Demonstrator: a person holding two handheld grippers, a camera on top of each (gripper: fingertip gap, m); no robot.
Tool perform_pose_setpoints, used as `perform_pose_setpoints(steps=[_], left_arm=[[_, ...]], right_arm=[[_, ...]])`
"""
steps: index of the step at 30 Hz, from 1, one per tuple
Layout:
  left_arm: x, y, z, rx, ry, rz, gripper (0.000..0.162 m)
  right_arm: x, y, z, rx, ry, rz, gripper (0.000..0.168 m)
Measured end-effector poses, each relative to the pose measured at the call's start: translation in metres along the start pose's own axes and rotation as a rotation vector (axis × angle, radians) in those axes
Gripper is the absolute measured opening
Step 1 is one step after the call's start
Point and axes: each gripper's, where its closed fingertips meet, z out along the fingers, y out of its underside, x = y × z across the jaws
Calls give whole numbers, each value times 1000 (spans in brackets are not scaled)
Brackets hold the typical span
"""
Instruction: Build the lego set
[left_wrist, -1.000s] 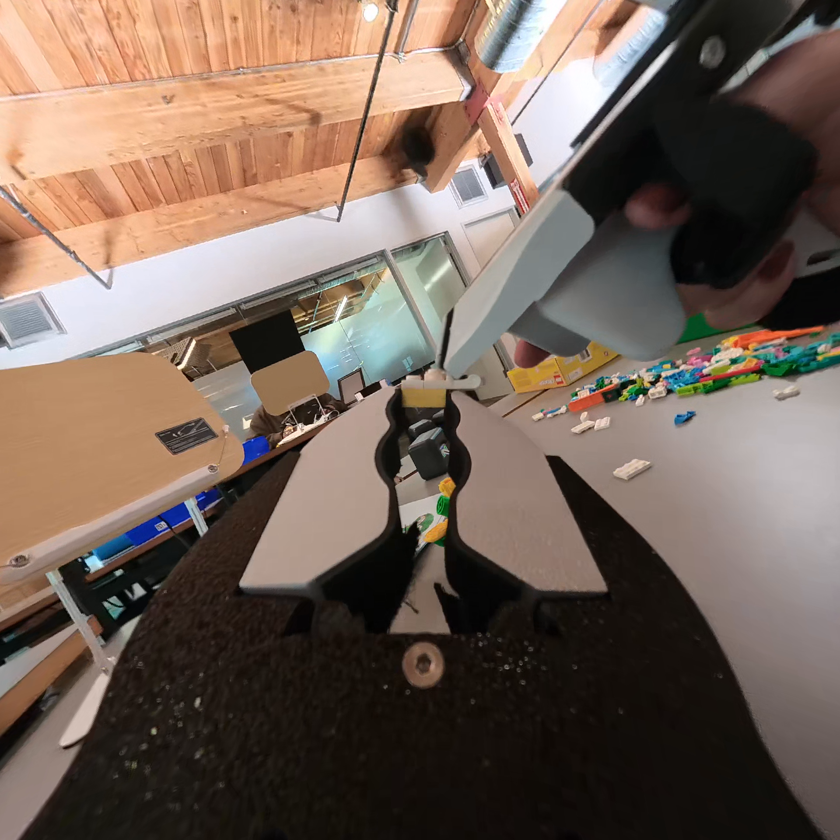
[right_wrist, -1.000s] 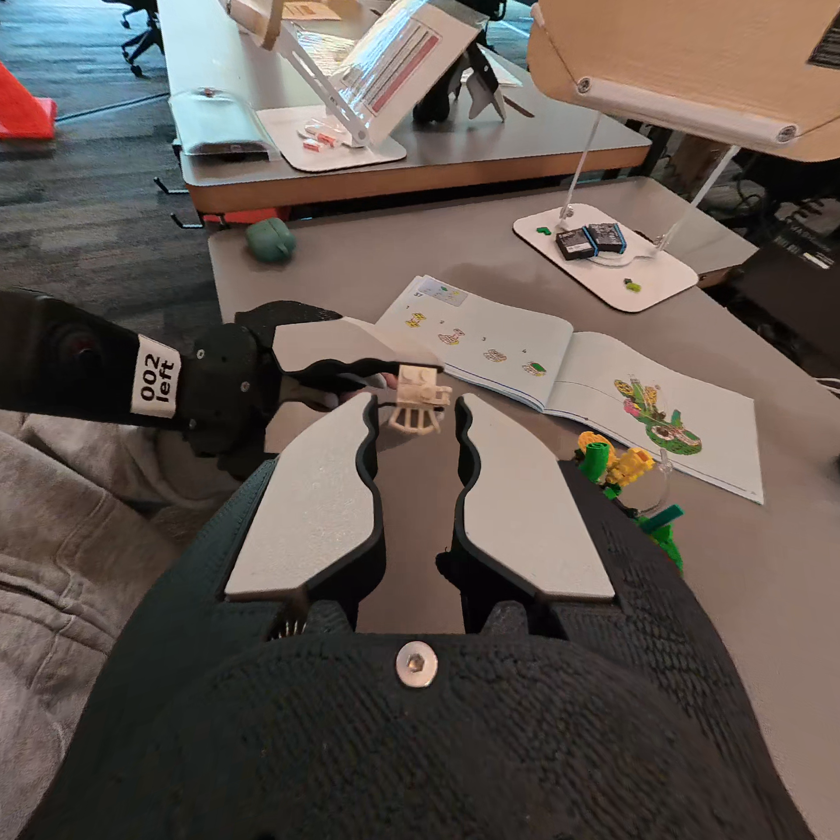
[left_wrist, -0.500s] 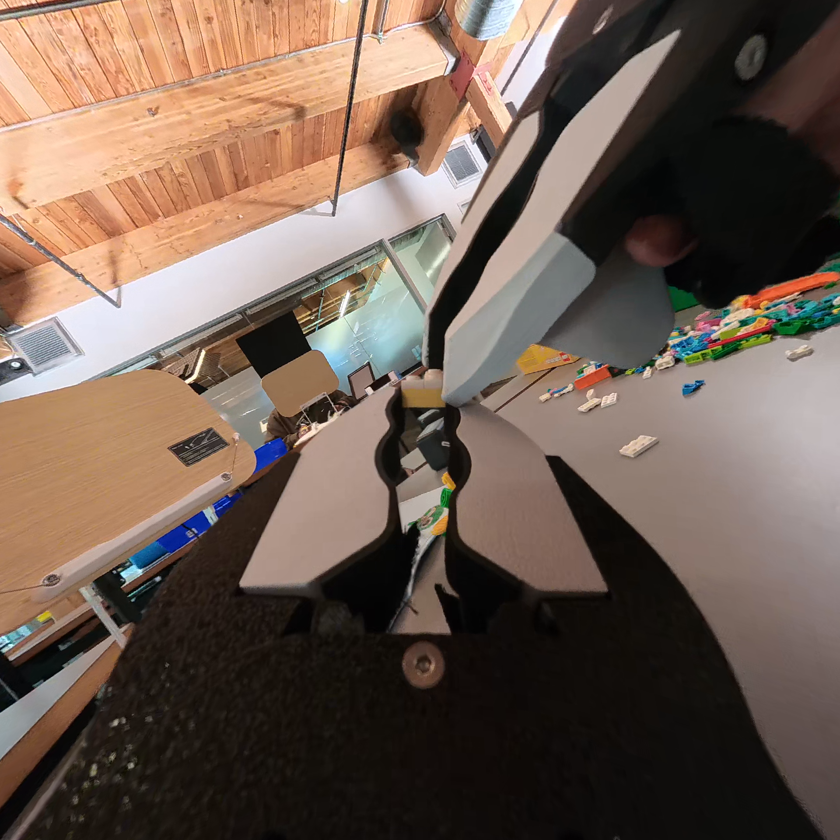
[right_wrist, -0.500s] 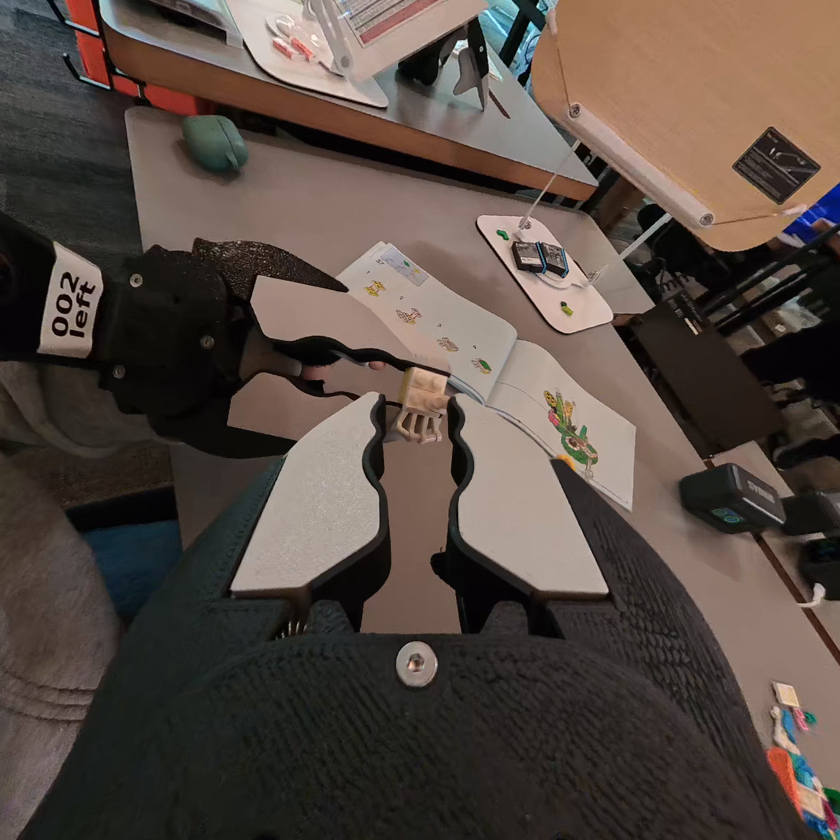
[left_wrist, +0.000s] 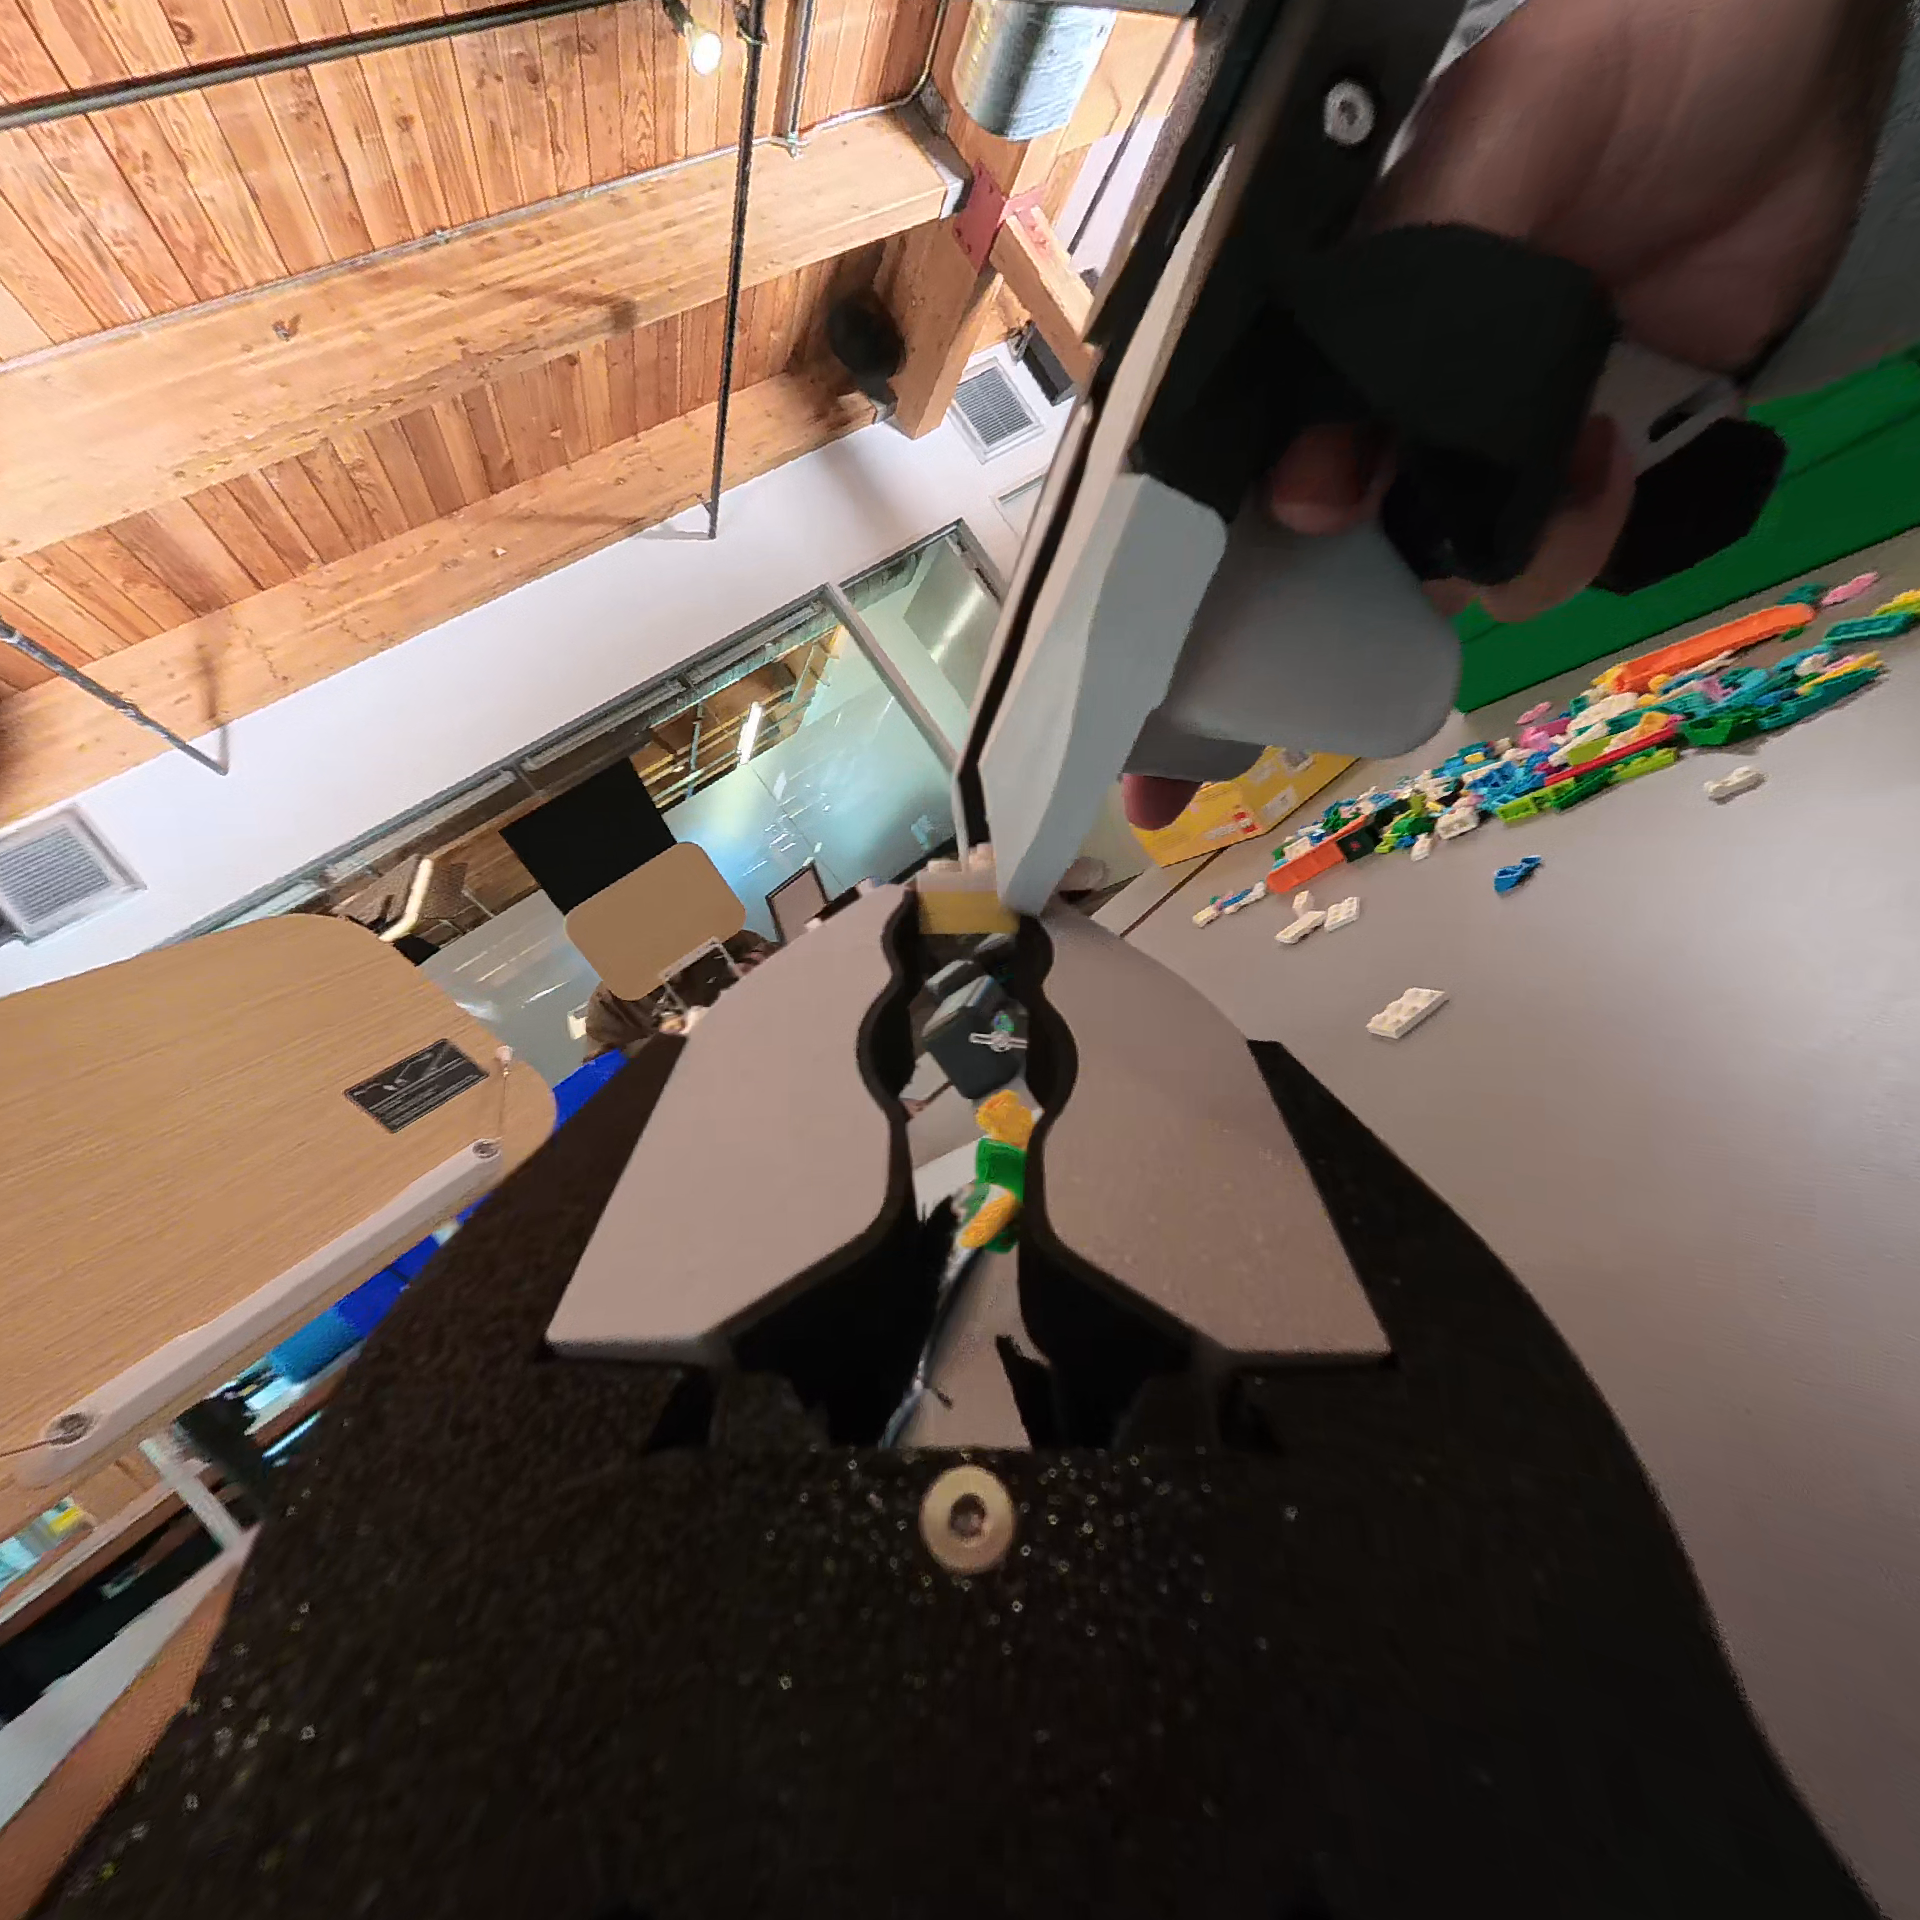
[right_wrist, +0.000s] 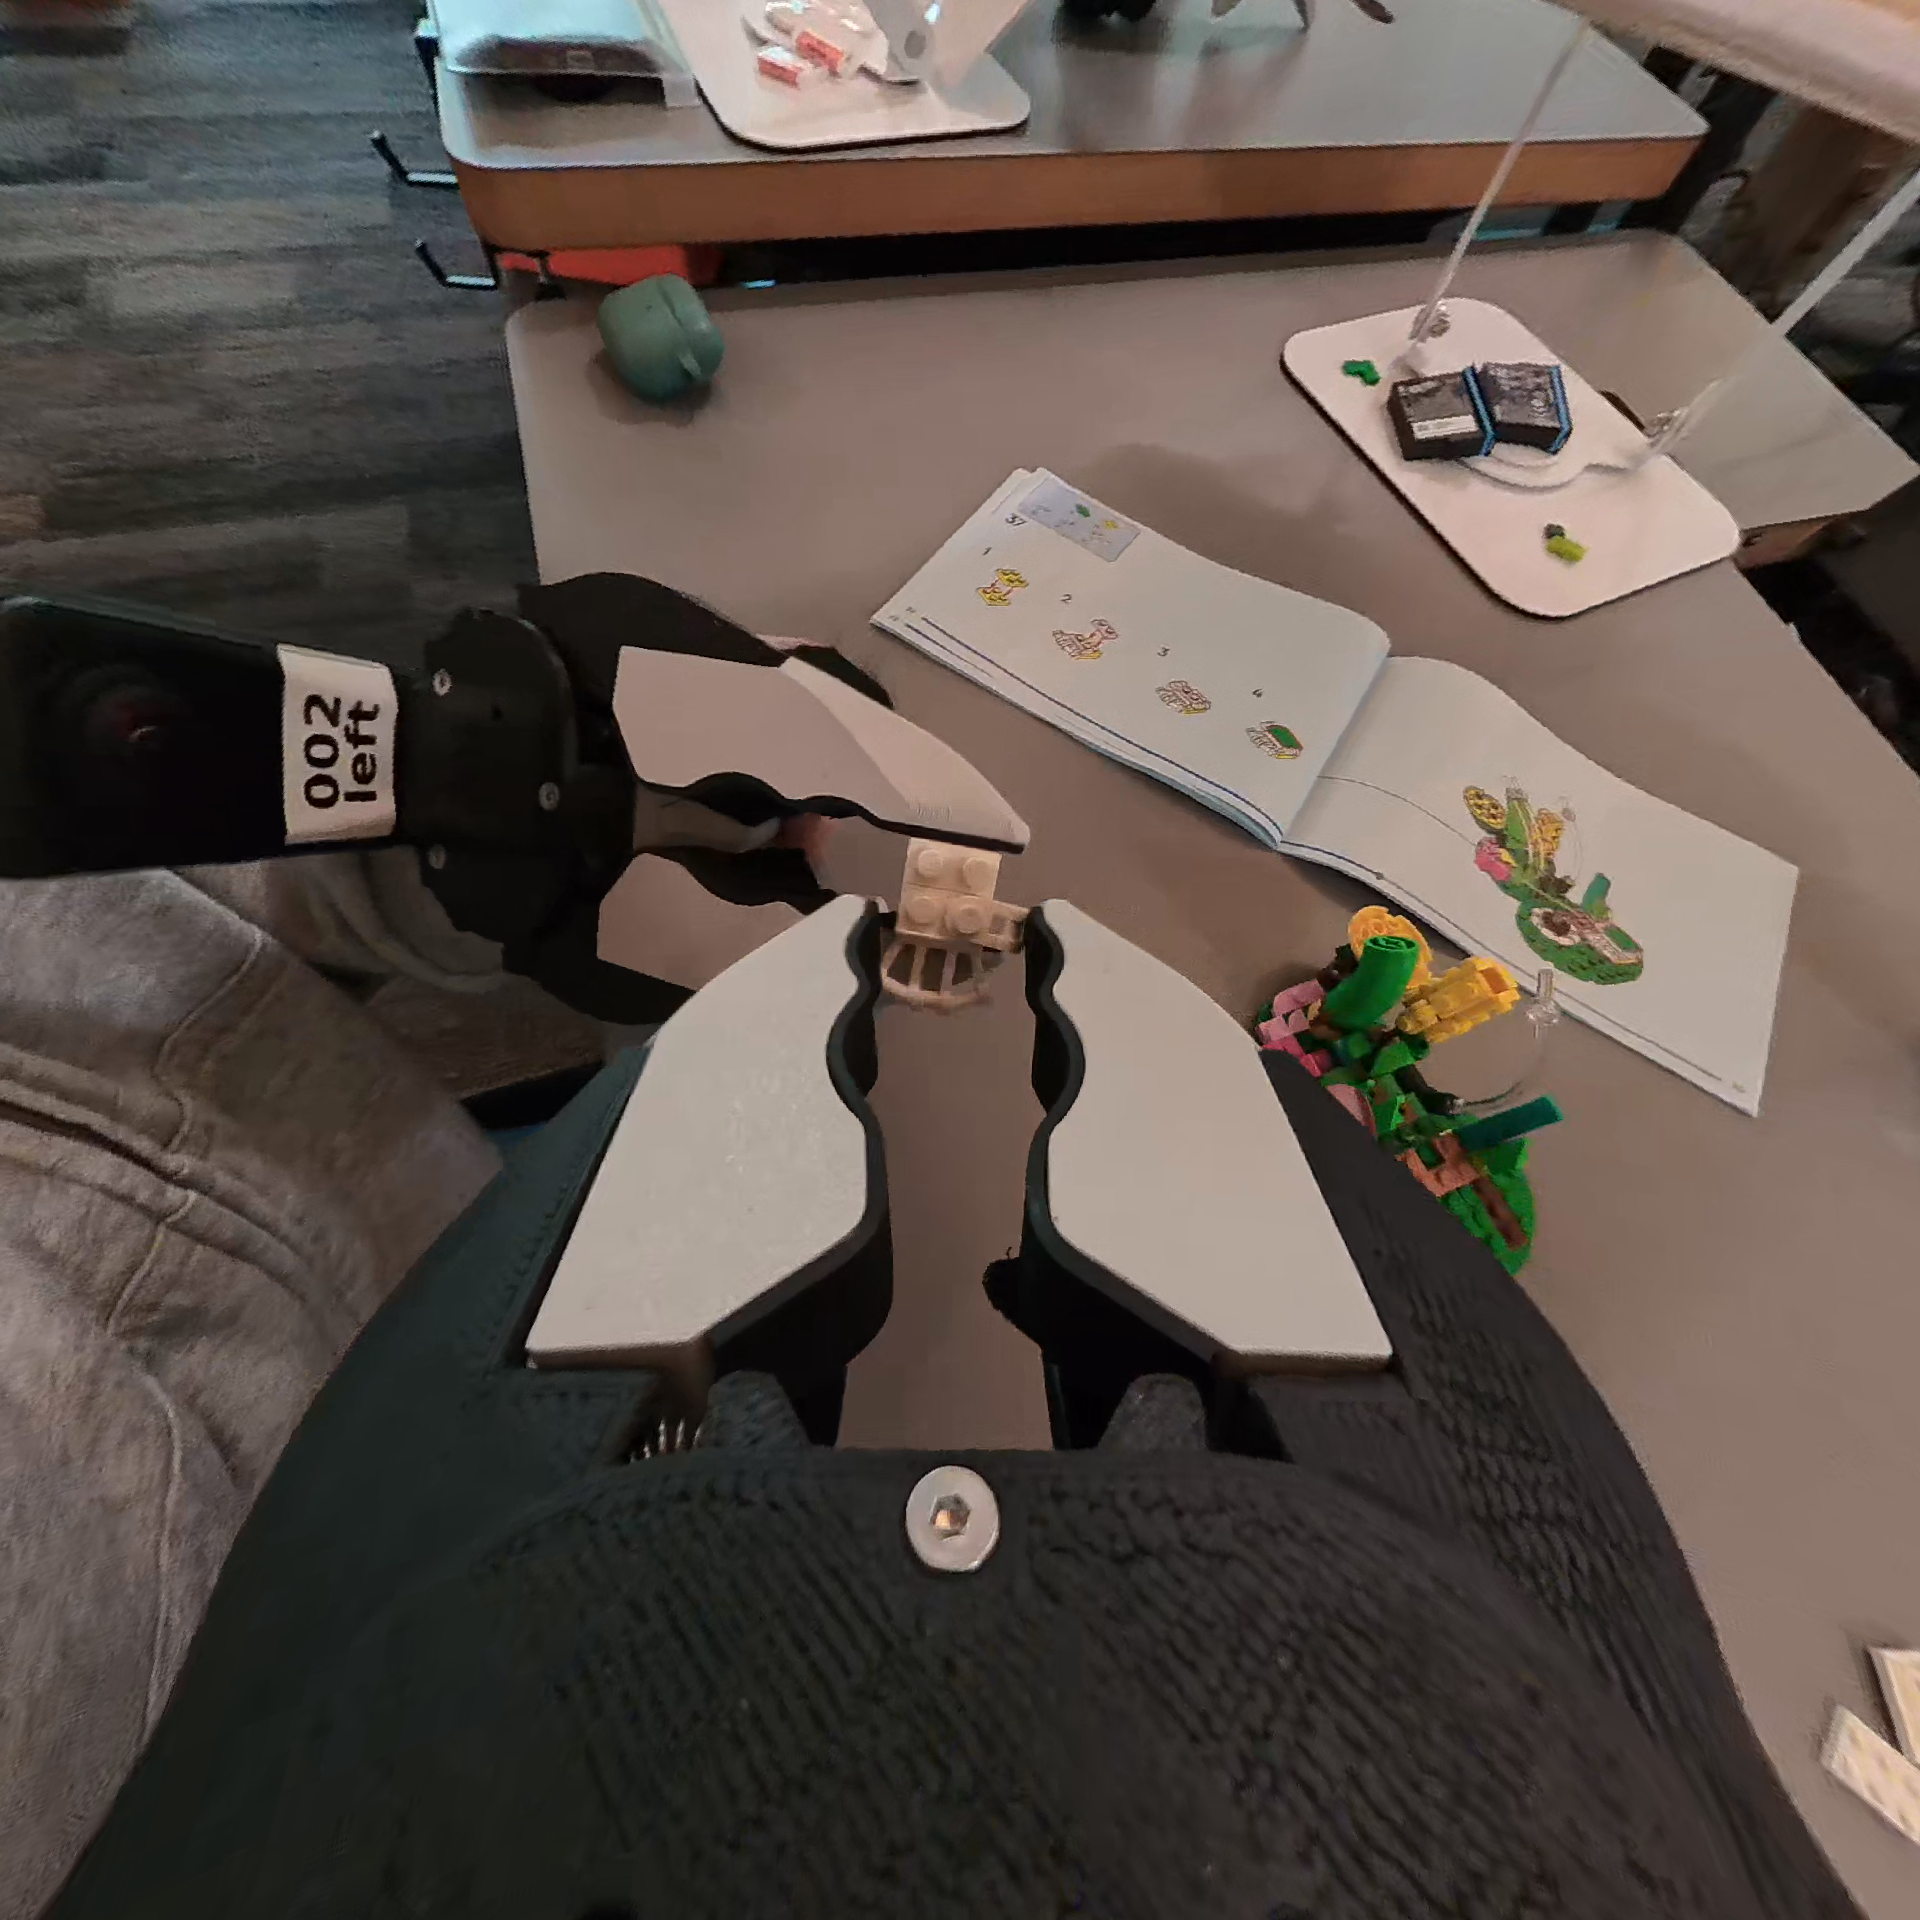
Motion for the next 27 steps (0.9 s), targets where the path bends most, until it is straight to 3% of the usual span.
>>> perform_pose_setpoints(steps=[6,10,13,19,21,22,27], left_arm=[[17,-12,0,101,179,-233,22],[35,-30,-9,204,433,-521,34],[42,-37,-14,219,580,-694,34],[55,-41,-18,215,684,-780,28],[53,-39,-17,206,669,-777,26],[51,-37,-17,201,657,-767,16],[30,-19,-4,138,503,-860,16]], right_arm=[[-3,7,-13,-42,-130,-46,22],[-15,16,-27,-67,-299,-169,22],[-26,22,-36,-78,-412,-258,22],[-35,31,-42,-100,-500,-363,22],[-33,30,-41,-91,-484,-358,22],[-28,27,-39,-78,-444,-350,23],[-7,19,-34,-25,-194,-404,39]])
